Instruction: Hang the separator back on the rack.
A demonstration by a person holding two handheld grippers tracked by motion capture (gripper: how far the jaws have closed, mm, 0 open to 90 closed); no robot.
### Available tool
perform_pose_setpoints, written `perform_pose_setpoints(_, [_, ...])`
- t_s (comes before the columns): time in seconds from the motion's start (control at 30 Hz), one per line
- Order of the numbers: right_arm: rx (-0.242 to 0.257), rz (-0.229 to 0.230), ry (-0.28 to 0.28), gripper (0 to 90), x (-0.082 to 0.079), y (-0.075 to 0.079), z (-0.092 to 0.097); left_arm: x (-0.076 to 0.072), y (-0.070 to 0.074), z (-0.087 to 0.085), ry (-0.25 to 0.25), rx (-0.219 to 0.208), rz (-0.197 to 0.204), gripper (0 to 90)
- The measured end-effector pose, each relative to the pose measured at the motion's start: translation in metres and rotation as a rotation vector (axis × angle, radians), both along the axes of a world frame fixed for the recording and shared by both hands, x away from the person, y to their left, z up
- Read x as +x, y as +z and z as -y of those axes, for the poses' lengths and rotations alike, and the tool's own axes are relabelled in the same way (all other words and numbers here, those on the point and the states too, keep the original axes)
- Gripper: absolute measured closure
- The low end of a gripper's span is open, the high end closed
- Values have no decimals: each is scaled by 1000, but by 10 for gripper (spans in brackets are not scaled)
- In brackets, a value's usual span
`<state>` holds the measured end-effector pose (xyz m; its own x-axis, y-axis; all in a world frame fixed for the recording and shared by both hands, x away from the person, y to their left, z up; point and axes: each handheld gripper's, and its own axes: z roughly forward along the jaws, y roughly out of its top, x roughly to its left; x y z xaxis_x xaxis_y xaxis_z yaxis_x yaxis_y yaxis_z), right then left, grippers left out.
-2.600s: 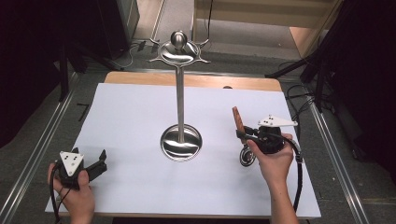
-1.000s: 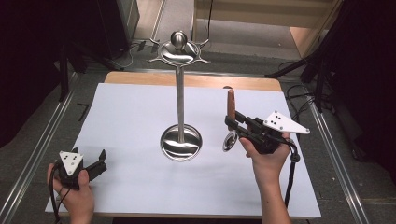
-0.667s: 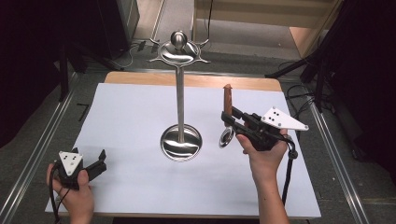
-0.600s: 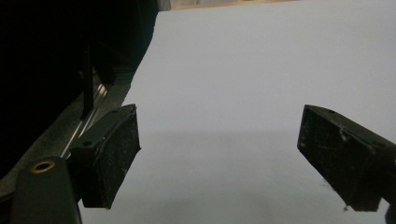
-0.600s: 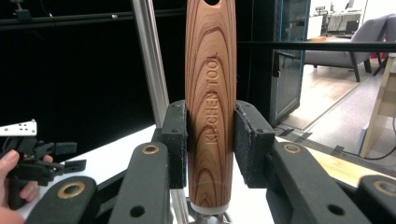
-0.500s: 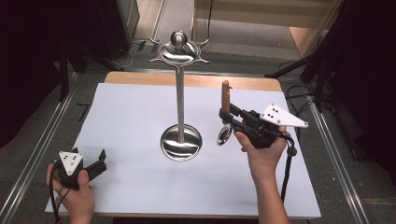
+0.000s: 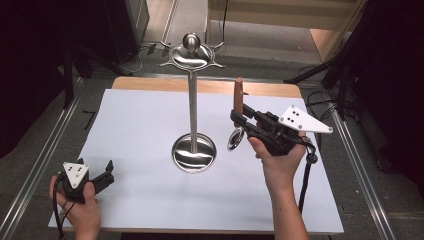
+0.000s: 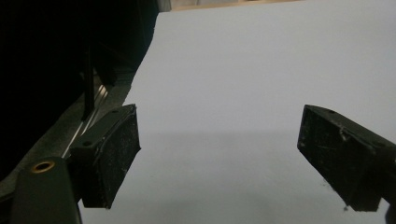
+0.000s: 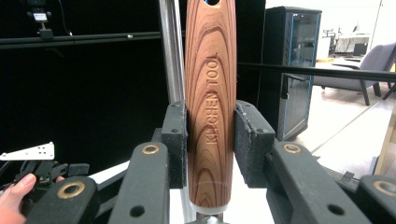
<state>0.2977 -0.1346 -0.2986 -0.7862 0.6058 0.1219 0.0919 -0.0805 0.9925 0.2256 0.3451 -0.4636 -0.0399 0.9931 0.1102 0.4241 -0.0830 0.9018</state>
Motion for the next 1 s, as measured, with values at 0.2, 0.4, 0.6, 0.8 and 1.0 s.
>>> perform_pose_setpoints(0.2, [17,5,6,696,0,3,-1,0,0,1,-4,9,-2,139])
perform_pose_setpoints(0.4, [16,13,9,696,2,7,-3,0,0,1,-3,8,-4,138])
perform_pose_setpoints(0.6, [19,10,13,696,4,18,-5,0,0,0,-2,0,-7,139])
perform_pose_setpoints(0.8, [22,22,11,696,2,19,-6,0,0,0,-2,-1,-7,138])
perform_pose_setpoints(1.0, [29,22,9,696,1,22,-8,1,0,0,-2,2,-14,138])
